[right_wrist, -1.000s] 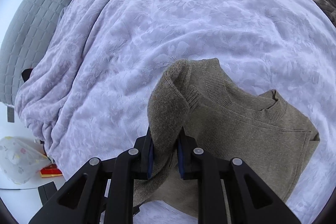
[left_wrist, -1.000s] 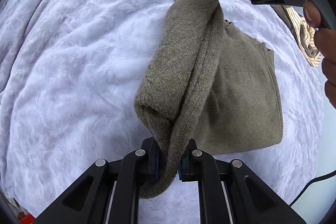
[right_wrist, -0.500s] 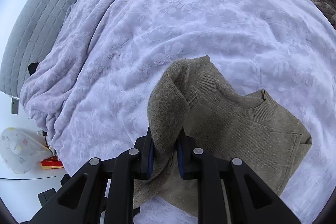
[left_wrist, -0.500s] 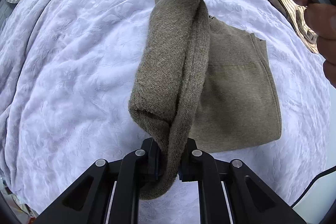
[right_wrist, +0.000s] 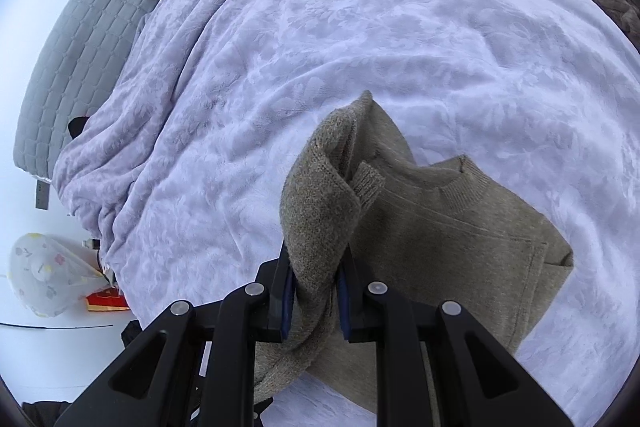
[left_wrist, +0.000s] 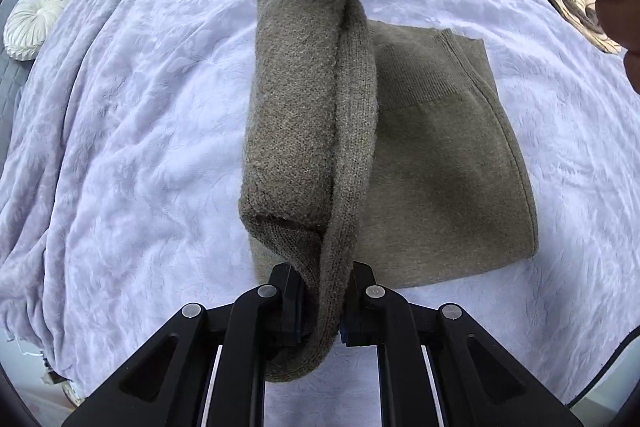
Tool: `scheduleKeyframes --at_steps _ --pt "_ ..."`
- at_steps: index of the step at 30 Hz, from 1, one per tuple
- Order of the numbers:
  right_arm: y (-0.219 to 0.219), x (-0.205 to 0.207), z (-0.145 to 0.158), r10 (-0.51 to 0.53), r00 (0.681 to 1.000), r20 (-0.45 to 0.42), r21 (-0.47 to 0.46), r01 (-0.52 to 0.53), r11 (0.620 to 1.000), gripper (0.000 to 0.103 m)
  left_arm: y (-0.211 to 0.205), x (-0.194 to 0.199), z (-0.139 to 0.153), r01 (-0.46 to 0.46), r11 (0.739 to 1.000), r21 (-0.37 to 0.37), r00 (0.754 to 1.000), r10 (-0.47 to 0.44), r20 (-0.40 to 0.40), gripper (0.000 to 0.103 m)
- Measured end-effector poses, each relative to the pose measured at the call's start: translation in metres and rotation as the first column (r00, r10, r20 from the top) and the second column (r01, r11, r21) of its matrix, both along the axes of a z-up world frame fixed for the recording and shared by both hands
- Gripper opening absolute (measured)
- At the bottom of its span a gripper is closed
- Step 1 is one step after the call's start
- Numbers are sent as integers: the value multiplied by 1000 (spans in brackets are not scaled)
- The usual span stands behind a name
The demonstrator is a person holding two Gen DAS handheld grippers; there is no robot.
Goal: Fold small clothes
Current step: 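Lift the gripped side with both grippers and fold it over the sweater, then lower the folded side onto the sweater with both grippers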
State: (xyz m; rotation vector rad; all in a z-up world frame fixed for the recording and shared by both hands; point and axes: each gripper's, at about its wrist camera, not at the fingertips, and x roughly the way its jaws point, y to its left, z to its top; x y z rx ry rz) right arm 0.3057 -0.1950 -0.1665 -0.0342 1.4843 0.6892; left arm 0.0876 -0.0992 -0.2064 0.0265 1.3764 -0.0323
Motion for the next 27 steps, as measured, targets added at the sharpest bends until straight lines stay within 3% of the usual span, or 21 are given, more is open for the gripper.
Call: scheduleKeyframes --at_steps 12,27 --pt "-50 0 1 -81 997 -13 32 82 996 19 -39 -1 4 37 999 30 999 -37 -8 13" --pt "-84 3 -2 -107 994 -29 73 109 991 18 -66 1 5 72 997 41 997 -70 -27 13"
